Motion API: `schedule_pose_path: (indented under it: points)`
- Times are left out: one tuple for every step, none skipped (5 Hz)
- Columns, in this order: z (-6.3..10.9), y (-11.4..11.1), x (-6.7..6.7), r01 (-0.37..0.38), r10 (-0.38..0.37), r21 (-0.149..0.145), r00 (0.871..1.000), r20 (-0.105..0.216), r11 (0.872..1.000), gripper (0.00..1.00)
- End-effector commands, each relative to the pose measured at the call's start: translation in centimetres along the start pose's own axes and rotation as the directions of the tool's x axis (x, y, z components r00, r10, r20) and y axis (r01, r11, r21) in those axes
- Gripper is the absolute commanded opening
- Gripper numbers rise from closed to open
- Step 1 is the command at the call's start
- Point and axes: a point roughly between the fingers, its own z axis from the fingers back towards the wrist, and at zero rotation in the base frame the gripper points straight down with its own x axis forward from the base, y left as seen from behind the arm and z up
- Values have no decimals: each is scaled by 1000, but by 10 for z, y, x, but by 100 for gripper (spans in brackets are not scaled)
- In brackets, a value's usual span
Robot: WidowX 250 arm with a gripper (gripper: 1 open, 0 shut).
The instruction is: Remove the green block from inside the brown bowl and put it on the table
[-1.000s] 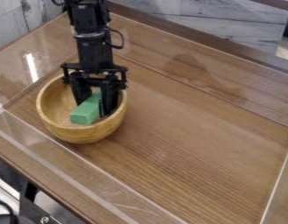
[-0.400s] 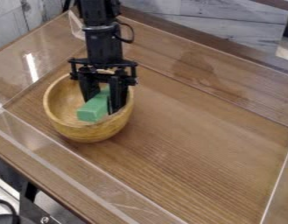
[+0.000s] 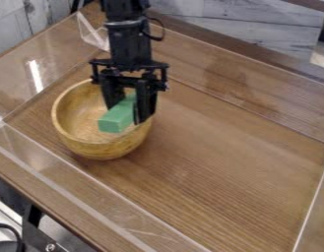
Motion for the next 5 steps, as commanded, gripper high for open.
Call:
schedule_pose_path:
  points:
    - [26,-15,1,33,-34,12,995,95,999,0]
    - [27,-25,-1,60,-60,7,993,99,998,0]
    - [23,-37,-2,99,-100,8,990,100,995,0]
    - [18,-47,-3,140,-140,11,985,101,990,0]
    - [10,-59,-6,178,-179,18,978,103,984,0]
